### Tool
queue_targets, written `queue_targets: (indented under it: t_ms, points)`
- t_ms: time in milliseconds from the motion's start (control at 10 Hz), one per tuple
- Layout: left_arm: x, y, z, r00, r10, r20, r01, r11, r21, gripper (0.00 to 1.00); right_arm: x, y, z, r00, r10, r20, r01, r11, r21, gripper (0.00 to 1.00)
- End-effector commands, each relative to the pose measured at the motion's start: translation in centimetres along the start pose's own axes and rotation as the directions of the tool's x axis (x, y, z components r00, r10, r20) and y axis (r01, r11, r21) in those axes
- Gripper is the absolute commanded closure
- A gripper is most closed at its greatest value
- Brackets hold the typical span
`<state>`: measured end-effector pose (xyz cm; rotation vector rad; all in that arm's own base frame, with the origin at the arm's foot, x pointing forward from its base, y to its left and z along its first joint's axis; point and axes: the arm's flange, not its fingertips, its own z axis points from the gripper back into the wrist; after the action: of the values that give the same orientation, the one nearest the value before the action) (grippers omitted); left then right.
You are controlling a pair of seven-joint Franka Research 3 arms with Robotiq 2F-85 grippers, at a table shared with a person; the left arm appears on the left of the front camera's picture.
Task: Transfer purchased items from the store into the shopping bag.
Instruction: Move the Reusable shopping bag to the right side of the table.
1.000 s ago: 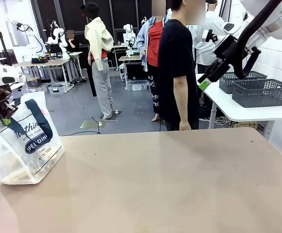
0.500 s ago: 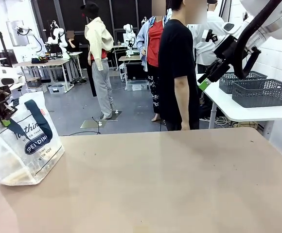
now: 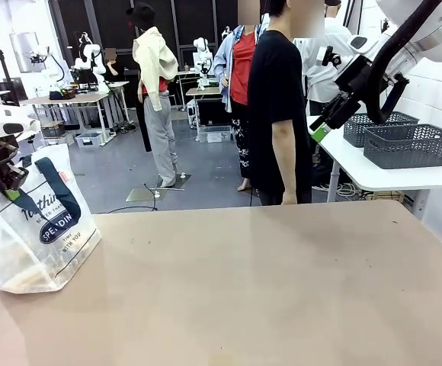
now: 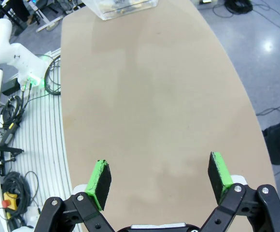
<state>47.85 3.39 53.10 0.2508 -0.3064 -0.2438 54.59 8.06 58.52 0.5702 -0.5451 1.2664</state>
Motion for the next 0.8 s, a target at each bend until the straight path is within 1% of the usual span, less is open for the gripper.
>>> queue_targets:
  t_ms: [0,100,200,500,700]
  points:
    - [-0.2,0.4,1.1,1.0,-0.03,-0.003,0.03,0.999,-0.021,0.22,0.1,-0.1,-0.1,1.0,0.0,0.001,0.0,1.0,0.002,0.0]
    - [-0.1,0.5,1.4,1.0,-0.031,0.001,0.031,0.999,-0.017,0.02,0.1,-0.1,-0.1,1.0,0.0,0.001,0.0,1.0,0.002,0.0]
    - [0.2,0.5,1.9,0.999,-0.033,0.009,0.033,0.999,-0.019,0.0,0.1,-0.1,-0.1,1.0,0.0,0.001,0.0,1.0,0.002,0.0]
    - [0.6,0.7,3.4,0.999,-0.042,0.028,0.042,0.999,-0.011,0.0,0.1,-0.1,-0.1,1.0,0.0,0.001,0.0,1.0,0.002,0.0]
    - [0.5,0.6,4.2,0.999,-0.05,0.021,0.05,0.998,-0.035,0.0,0.1,-0.1,-0.1,1.0,0.0,0.001,0.0,1.0,0.002,0.0]
